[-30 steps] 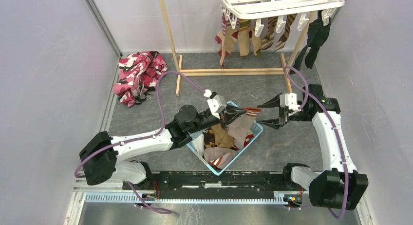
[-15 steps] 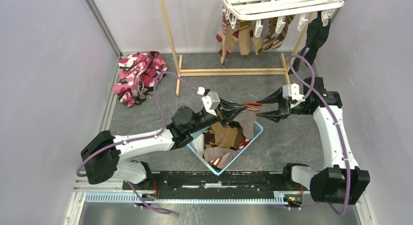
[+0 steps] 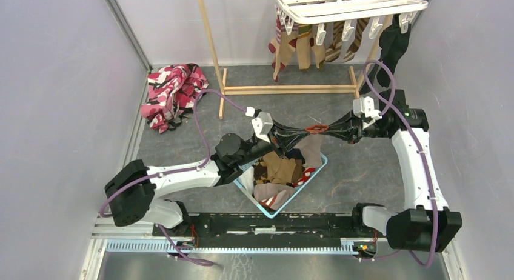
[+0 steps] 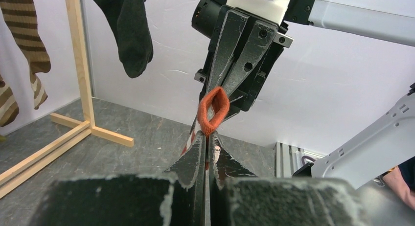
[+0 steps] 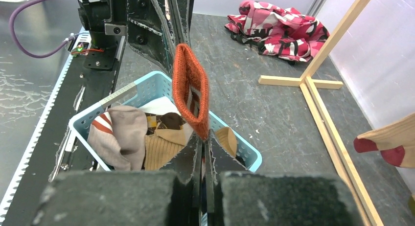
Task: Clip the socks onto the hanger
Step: Open the clamp at the hanger.
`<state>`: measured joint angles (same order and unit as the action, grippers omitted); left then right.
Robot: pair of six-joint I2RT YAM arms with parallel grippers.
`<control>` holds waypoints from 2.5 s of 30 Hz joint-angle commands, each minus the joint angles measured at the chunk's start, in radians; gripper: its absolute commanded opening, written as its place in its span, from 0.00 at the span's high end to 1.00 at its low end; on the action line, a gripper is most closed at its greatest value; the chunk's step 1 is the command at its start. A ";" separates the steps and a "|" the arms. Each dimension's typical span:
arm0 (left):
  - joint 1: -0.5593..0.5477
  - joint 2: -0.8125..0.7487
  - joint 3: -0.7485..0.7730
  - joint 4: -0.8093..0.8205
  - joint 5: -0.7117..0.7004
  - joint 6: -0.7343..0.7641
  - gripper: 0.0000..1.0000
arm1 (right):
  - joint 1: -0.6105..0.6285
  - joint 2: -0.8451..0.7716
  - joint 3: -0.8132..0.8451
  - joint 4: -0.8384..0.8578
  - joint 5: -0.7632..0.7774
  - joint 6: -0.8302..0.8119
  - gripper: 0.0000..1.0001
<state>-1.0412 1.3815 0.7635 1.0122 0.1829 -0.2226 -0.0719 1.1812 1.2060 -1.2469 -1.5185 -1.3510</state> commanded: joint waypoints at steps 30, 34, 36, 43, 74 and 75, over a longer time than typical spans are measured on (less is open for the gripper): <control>0.104 0.361 0.928 -0.468 0.172 0.113 0.14 | -0.427 -0.051 0.051 1.109 0.228 1.413 1.00; 0.102 0.370 0.904 -0.472 0.212 0.246 0.13 | -0.433 -0.035 0.083 0.998 0.188 1.335 1.00; 0.102 0.343 0.828 -0.461 0.261 0.389 0.09 | -0.434 -0.041 0.089 0.951 0.173 1.284 1.00; 0.104 0.320 0.754 -0.523 0.324 0.659 0.09 | -0.433 -0.074 0.078 0.920 0.137 1.258 1.00; 0.059 0.405 0.768 -0.288 0.237 0.323 0.98 | -0.392 -0.063 0.110 0.672 -0.025 0.937 0.55; 0.059 0.397 0.756 -0.282 0.230 0.317 0.98 | -0.392 -0.065 0.116 0.667 -0.025 0.926 0.54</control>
<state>-0.9836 1.8462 1.5528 0.6582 0.4442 0.1696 -0.4656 1.1118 1.2594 -0.5037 -1.4780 -0.2989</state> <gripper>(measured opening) 0.046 0.434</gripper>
